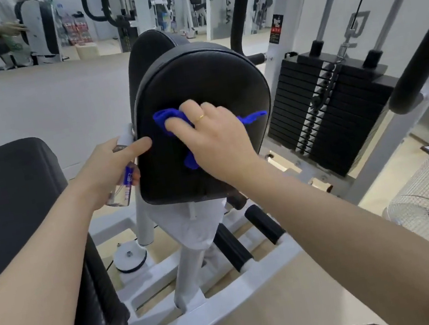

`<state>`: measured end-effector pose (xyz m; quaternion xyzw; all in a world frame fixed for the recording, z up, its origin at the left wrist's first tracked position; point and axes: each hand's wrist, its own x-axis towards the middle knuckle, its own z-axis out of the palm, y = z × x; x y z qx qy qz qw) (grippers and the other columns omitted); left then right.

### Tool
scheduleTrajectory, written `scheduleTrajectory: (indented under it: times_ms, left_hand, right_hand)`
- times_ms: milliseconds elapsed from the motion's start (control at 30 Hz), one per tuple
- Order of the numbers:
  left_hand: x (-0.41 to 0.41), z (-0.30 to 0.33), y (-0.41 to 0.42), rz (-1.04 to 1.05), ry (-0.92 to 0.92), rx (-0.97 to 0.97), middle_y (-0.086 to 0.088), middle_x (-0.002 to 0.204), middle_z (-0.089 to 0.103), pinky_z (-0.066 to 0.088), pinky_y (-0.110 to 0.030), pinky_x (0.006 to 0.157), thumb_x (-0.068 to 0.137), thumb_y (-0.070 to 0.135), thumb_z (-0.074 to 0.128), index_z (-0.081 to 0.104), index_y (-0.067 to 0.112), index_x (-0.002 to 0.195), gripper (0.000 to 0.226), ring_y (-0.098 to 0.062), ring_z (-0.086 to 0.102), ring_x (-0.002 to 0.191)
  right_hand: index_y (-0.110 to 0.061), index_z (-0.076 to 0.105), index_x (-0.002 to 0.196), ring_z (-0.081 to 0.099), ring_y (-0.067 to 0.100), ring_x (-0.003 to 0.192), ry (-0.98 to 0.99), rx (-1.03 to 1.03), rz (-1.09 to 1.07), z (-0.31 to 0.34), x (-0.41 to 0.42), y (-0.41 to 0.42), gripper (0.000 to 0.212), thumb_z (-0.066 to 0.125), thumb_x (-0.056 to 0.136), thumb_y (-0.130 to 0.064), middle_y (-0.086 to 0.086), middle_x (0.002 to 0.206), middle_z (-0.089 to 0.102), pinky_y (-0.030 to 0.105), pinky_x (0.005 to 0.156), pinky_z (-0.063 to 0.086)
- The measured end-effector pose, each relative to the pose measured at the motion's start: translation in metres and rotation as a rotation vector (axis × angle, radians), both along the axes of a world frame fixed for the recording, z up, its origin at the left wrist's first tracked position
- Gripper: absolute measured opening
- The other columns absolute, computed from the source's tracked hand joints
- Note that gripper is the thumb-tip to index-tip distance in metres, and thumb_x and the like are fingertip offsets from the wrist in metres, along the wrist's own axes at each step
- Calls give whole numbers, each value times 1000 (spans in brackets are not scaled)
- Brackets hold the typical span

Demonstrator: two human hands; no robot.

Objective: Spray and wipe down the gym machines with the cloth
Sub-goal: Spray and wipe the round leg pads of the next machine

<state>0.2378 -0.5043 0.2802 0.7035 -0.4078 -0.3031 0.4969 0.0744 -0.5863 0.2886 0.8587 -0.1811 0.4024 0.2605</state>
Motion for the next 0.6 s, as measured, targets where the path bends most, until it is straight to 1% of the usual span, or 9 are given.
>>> scheduleTrajectory:
  times_ms: [100,167,200,267,333,400,467,533,600]
  left_hand:
    - [-4,0,3,6,-9,1,-9,65,50,44,-20,48,88,41,56,48,14,77,30,-16,50,50]
    - [-5,-1,4,5,-28,9,-9,67,52,43,-23,52,88,43,55,49,15,79,30,-17,50,52]
    - [-6,-1,5,3,-35,11,-9,67,52,44,-23,52,88,43,55,49,15,80,29,-16,51,52]
    - [-7,0,6,-3,-38,-8,-9,67,52,44,-20,46,88,42,55,50,15,81,28,-12,51,47]
    - [-6,1,6,0,-54,-9,-8,69,53,42,-20,47,88,42,55,50,15,82,28,-13,51,50]
    - [-5,1,6,-3,-43,-8,-8,68,53,40,-20,48,88,43,55,51,15,84,29,-15,50,51]
    - [-4,0,5,-6,-44,5,-8,65,54,40,-20,48,87,45,54,50,16,82,30,-15,49,50]
    - [-3,0,3,-3,-54,8,-9,65,53,41,-18,46,88,45,53,48,17,77,30,-14,49,49]
    - [-3,0,2,-10,-61,6,-9,65,53,41,-14,41,88,44,53,48,17,77,30,-10,49,44]
  right_hand:
    - [-10,67,93,50,20,59,-191,25,-157,15,-22,-13,18,56,80,-6,9,86,62,23,52,25]
    - [-8,67,95,49,19,59,-328,102,-191,6,-17,-8,19,53,82,-5,10,86,61,24,50,28]
    - [-6,66,96,48,20,57,-339,136,-162,-3,-8,-2,19,52,83,-4,11,85,60,26,47,32]
    - [-6,66,94,46,23,53,-210,113,-68,-22,13,12,18,51,84,-3,12,81,59,31,43,38]
    - [-8,68,93,45,23,52,-42,34,-1,-30,20,18,21,48,85,-5,11,80,60,34,42,38]
    - [-10,68,91,49,27,55,-25,6,9,-13,9,10,19,49,84,-8,12,82,61,35,45,40]
    - [-9,67,91,52,29,60,-177,39,-79,10,-7,-3,14,55,83,-8,13,84,61,33,48,42]
    - [-6,66,94,54,26,62,-372,105,-147,23,-12,-11,14,57,82,-6,13,86,62,28,49,39]
    - [-5,65,94,52,25,60,-395,144,-126,11,1,-2,15,56,83,-6,13,84,60,29,47,40]
